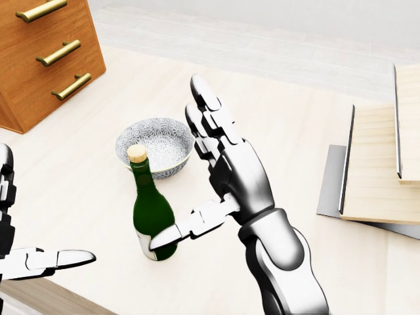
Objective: Put the wine bottle on the wine rack.
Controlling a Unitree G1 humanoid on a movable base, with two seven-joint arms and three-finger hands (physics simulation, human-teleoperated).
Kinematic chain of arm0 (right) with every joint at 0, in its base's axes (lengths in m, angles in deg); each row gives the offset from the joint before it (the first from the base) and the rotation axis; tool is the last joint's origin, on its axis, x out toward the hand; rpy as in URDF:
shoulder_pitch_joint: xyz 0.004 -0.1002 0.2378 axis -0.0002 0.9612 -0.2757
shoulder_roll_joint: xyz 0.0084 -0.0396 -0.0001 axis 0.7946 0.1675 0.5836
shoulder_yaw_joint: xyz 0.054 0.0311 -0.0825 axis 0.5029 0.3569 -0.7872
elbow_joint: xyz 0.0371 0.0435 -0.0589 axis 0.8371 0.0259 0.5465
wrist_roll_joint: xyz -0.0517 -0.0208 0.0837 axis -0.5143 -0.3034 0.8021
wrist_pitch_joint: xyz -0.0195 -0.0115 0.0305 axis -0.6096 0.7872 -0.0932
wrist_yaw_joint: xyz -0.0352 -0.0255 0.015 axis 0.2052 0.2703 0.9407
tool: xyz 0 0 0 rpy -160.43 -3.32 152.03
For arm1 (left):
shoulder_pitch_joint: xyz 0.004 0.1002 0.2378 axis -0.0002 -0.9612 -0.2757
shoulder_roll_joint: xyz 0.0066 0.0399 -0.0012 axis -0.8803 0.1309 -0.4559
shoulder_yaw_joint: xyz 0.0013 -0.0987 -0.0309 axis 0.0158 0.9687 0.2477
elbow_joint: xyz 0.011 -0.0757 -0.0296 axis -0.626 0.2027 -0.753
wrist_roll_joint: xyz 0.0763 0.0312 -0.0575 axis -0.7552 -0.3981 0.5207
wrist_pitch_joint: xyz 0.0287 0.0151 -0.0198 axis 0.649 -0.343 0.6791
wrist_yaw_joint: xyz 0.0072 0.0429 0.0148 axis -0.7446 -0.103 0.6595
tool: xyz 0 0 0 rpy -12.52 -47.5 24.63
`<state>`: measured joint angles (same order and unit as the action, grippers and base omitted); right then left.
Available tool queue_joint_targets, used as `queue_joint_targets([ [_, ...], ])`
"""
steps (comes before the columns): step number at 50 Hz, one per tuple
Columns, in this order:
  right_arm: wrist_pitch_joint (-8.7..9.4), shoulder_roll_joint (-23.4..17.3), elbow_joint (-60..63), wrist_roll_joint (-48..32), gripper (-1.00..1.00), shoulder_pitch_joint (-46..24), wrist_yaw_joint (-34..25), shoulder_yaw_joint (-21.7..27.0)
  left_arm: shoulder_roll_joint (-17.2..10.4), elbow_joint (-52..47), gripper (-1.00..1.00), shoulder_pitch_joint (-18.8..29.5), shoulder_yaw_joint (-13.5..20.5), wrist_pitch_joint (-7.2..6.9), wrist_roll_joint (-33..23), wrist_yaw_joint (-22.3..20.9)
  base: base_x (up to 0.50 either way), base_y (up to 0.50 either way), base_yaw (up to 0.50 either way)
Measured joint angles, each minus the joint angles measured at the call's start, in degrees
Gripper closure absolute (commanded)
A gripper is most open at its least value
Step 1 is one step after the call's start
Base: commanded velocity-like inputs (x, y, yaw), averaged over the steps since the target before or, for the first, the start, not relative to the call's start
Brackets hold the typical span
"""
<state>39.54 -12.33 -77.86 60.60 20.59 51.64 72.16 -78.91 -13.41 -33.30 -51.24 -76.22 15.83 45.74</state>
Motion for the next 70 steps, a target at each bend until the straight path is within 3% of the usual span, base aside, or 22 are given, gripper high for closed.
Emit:
queue_joint_targets([
  [70,0.00,3.85,-30.87,-0.22,-1.00,-16.79,2.60,3.45,-0.27,1.70,-1.00,0.77,-0.42,0.00,0.32,0.13,0.00,0.00,0.00],
])
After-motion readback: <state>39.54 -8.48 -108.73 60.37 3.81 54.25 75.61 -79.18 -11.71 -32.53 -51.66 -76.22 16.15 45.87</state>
